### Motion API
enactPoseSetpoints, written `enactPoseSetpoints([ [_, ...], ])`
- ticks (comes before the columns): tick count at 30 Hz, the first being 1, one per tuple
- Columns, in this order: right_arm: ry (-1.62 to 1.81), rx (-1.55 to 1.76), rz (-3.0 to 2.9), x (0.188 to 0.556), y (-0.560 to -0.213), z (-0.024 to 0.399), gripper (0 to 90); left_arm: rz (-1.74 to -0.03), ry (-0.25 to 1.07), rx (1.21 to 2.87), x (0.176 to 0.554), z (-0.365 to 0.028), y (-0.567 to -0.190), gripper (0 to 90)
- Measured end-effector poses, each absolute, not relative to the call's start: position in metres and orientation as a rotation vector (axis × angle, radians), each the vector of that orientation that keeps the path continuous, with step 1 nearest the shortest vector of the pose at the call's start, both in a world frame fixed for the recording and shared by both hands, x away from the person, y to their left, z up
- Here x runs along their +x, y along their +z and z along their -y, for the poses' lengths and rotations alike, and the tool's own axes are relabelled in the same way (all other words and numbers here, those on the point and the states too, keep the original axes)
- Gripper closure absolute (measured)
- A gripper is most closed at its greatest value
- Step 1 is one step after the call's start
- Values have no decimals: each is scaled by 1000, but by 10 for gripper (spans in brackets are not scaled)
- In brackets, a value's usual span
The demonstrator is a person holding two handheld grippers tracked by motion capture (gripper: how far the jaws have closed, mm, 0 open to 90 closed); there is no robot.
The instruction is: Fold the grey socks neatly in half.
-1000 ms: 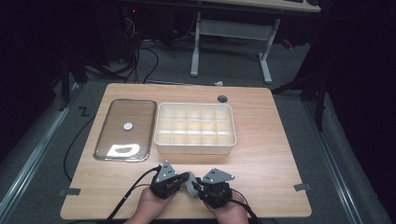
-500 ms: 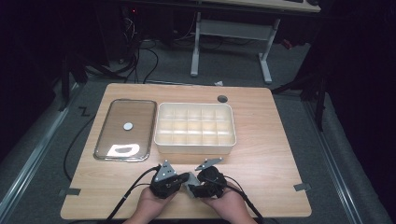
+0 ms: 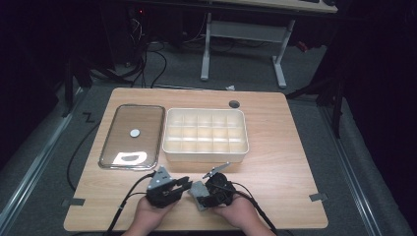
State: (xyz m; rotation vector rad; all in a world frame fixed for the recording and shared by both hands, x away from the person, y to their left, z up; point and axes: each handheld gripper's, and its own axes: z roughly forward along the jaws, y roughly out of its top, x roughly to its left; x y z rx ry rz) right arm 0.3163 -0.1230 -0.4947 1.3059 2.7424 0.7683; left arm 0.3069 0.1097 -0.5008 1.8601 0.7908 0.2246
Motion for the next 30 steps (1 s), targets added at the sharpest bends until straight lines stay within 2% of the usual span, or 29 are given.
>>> enactPoseSetpoints([
  [5, 769, 1317, -2762, 318, -495, 123, 514, -891, 389, 1896, 299, -158, -511, 643],
  [8, 771, 1316, -2779, 317, -497, 121, 525, -963, 381, 1889, 306, -176, -516, 606],
  [10, 763, 1315, -2803, 317, -498, 120, 540, -985, 405, 1873, 310, -180, -517, 587],
  [13, 785, 1281, -2822, 317, -497, 117, 648, -1006, 389, 1867, 312, -182, -521, 564],
  [16, 774, 1252, -2811, 317, -494, 117, 694, -998, 395, 1882, 312, -181, -523, 559],
  [30, 721, 1216, -2752, 318, -481, 135, 700, -973, 416, 1904, 312, -181, -523, 519],
])
